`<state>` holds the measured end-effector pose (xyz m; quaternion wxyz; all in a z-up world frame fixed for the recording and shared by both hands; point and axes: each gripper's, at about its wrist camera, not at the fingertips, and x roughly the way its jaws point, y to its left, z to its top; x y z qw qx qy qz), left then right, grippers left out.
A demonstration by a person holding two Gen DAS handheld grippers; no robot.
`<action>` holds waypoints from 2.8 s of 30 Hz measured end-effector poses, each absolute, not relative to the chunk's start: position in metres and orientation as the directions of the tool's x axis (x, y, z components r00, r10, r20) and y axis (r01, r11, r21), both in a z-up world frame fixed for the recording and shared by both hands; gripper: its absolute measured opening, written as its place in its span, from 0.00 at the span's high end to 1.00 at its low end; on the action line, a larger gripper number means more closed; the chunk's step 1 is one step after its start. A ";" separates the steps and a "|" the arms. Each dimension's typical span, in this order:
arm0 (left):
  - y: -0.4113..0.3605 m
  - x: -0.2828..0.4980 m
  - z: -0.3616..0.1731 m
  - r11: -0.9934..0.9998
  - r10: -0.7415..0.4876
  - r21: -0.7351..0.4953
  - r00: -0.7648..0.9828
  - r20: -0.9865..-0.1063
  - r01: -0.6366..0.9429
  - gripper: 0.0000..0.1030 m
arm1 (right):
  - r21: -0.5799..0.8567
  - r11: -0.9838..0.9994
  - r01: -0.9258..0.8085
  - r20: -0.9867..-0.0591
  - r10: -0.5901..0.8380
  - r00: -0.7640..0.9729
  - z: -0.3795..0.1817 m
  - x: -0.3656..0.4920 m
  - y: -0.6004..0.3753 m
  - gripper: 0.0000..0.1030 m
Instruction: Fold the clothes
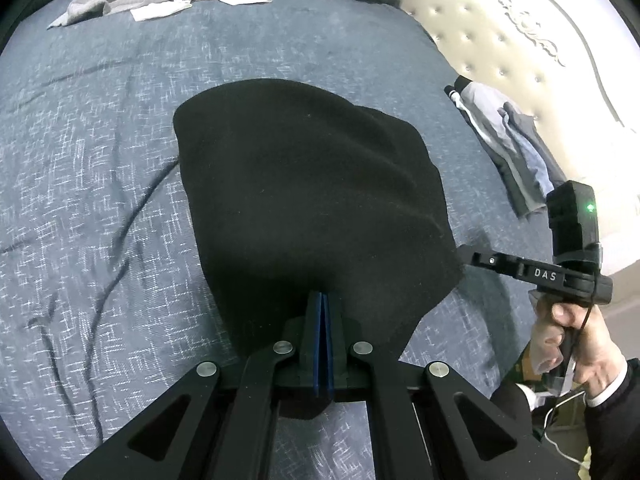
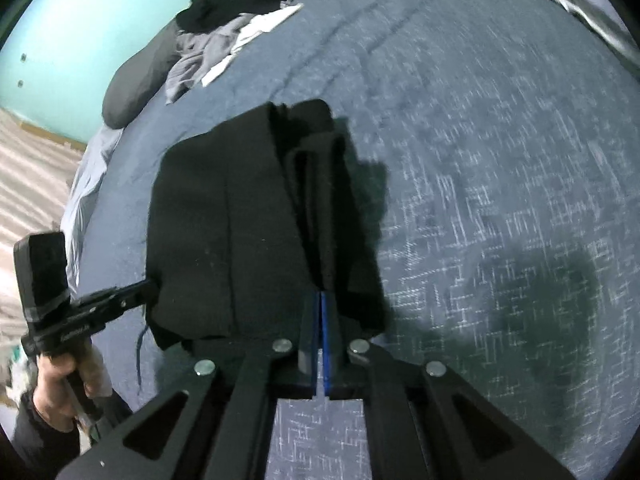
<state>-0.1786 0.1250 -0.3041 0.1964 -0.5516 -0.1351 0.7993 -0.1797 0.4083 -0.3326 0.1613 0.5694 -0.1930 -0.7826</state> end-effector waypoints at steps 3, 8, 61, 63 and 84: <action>0.126 -0.179 -0.303 -0.893 0.450 -0.417 -0.321 -0.833 -0.170 0.99 | 0.473 -0.880 0.046 -0.825 -0.461 -0.326 -0.318 -0.180 0.409 0.99; 0.122 -0.178 -0.303 -0.894 0.448 -0.412 -0.323 -0.834 -0.177 0.99 | 0.456 -0.887 0.069 -0.792 -0.440 -0.423 -0.280 -0.181 0.411 0.96; 0.130 -0.179 -0.295 -0.897 0.442 -0.392 -0.370 -0.817 -0.206 0.99 | 0.448 -0.883 0.138 -0.774 -0.460 -0.436 -0.306 -0.239 0.369 1.00; 0.127 -0.185 -0.291 -0.898 0.440 -0.391 -0.380 -0.814 -0.201 0.99 | 0.455 -0.879 0.141 -0.763 -0.467 -0.447 -0.299 -0.247 0.368 1.00; 0.112 -0.217 -0.304 -0.906 0.423 -0.398 -0.374 -0.825 -0.145 0.98 | 0.450 -0.888 0.097 -0.791 -0.447 -0.418 -0.314 -0.277 0.362 0.99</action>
